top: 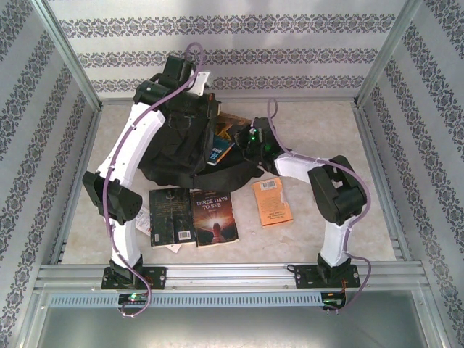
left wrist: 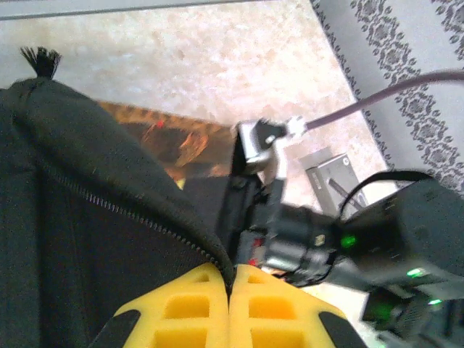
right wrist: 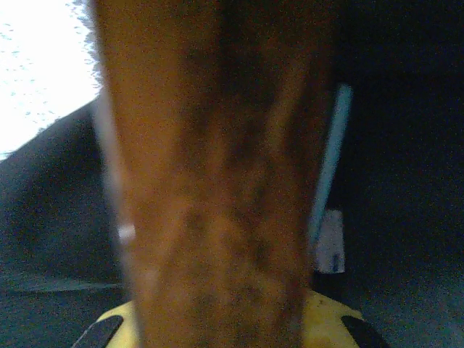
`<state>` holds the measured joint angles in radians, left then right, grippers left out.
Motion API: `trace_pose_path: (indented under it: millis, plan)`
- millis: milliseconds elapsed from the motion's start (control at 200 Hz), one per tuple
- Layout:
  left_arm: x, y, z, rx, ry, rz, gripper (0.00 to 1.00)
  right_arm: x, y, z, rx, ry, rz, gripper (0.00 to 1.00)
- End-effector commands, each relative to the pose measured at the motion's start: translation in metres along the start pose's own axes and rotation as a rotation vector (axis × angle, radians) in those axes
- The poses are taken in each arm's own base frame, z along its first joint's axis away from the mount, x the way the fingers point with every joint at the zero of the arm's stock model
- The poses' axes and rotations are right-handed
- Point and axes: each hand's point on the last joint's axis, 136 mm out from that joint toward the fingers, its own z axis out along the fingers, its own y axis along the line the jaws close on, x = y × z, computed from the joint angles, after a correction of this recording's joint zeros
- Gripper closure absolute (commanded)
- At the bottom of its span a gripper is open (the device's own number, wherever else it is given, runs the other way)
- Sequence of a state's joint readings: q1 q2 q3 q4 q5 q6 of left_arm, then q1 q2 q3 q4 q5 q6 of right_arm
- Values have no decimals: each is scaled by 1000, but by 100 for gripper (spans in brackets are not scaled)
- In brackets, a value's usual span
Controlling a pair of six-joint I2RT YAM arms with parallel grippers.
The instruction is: Pack books, pencil case, and school supplies into a backpack
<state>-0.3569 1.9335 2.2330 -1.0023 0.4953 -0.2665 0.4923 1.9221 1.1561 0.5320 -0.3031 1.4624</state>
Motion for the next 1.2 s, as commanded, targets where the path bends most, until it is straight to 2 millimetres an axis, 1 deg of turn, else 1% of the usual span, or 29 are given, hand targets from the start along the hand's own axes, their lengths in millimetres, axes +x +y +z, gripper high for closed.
trace_pose_path:
  millis: [0, 80, 155, 215, 285, 360, 450, 470, 495, 560, 620, 660, 705, 725, 759, 894, 964, 1054, 1149, 1194]
  plan:
    - [-30, -29, -19, 122, -95, 23, 100, 5, 33, 11, -89, -60, -37, 100]
    - [-34, -34, -19, 148, -96, 15, 100, 7, 33, 16, -61, -95, -99, 100]
    - [-35, -37, -18, 168, -97, 4, 100, 3, 27, 17, -32, -157, -113, 100]
    - [-36, -39, -15, 193, -92, -7, 100, 1, 27, 22, -44, -184, -108, 100]
    - [-36, -40, -11, 208, -87, -18, 100, 7, 29, 32, -63, -179, -88, 100]
    - [-38, -37, -7, 202, -89, -20, 100, 21, 28, 44, -57, -160, -87, 100]
    - [-41, -31, -3, 192, -96, -30, 100, 41, 24, 58, -40, -110, -106, 71]
    - [-42, -29, -3, 192, -97, -32, 100, 45, 23, 60, -36, -95, -110, 62]
    - [-42, -27, -2, 188, -98, -37, 100, 49, 21, 63, -27, -80, -117, 53]
    - [-44, -16, -2, 174, -99, -55, 100, 52, 18, 62, 1, -52, -152, 38]
    - [-44, -8, -2, 164, -97, -67, 100, 47, 16, 54, 35, -63, -196, 28]
    - [-44, -1, -3, 150, -97, -76, 100, 44, 19, 46, 52, -63, -235, 20]
    - [-43, 5, -4, 139, -96, -83, 100, 41, 24, 38, 79, -51, -294, 16]
    - [-43, 7, -5, 137, -98, -84, 100, 40, 23, 34, 104, -46, -322, 15]
    - [-42, 11, -5, 130, -99, -88, 100, 37, 28, 26, 130, -38, -375, 13]
    - [-41, 28, -8, 72, -108, -84, 100, 22, 43, -7, 175, -62, -500, 13]
    - [-41, 33, -10, 59, -109, -84, 100, 16, 49, -22, 200, -48, -538, 14]
    - [-37, 37, -8, 51, -101, -88, 100, 14, 55, -38, 211, -8, -590, 15]
    - [-32, 39, -3, 65, -96, -102, 100, 14, 60, -62, 241, 25, -647, 18]
    - [-30, 37, 0, 85, -95, -112, 100, 14, 55, -77, 291, 43, -667, 20]
